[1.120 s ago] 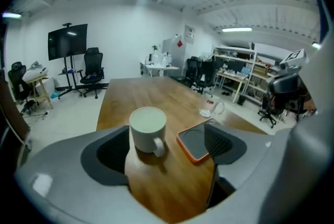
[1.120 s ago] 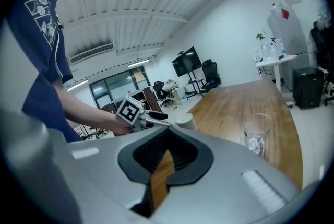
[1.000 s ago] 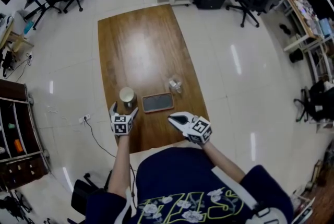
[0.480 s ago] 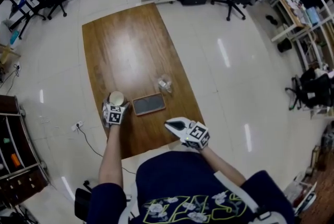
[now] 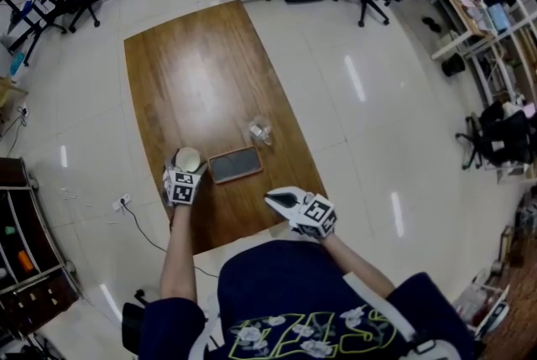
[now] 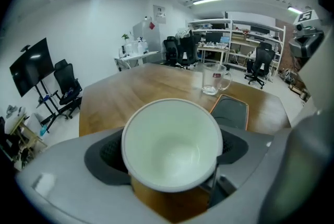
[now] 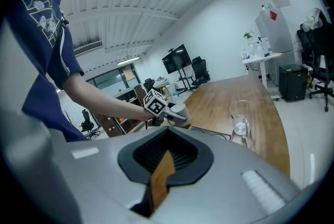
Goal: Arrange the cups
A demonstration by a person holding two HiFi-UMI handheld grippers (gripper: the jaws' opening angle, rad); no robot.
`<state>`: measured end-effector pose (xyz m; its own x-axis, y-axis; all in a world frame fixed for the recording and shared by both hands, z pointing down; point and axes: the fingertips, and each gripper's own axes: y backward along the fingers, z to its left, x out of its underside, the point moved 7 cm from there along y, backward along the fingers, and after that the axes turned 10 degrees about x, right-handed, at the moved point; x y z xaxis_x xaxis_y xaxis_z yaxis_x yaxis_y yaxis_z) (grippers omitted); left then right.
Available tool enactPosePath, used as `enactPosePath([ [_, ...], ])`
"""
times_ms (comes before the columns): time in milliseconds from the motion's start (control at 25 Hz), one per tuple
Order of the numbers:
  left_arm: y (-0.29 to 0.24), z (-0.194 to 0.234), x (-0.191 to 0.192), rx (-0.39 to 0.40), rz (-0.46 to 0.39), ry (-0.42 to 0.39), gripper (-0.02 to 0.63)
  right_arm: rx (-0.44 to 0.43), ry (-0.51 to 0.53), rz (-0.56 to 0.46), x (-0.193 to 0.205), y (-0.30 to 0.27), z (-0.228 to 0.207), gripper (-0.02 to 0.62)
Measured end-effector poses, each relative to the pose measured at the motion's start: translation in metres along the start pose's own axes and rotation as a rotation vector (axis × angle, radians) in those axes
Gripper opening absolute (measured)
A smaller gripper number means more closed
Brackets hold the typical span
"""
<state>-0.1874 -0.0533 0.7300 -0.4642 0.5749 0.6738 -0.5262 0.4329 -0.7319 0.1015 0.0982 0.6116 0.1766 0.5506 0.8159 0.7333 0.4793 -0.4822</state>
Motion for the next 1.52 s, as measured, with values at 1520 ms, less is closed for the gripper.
enactPosePath([
  [1520, -0.041, -0.093, -0.022, 0.198, 0.061, -0.224, 0.453, 0.001, -0.003, -0.005, 0.02, 0.01, 0.001, -0.005],
])
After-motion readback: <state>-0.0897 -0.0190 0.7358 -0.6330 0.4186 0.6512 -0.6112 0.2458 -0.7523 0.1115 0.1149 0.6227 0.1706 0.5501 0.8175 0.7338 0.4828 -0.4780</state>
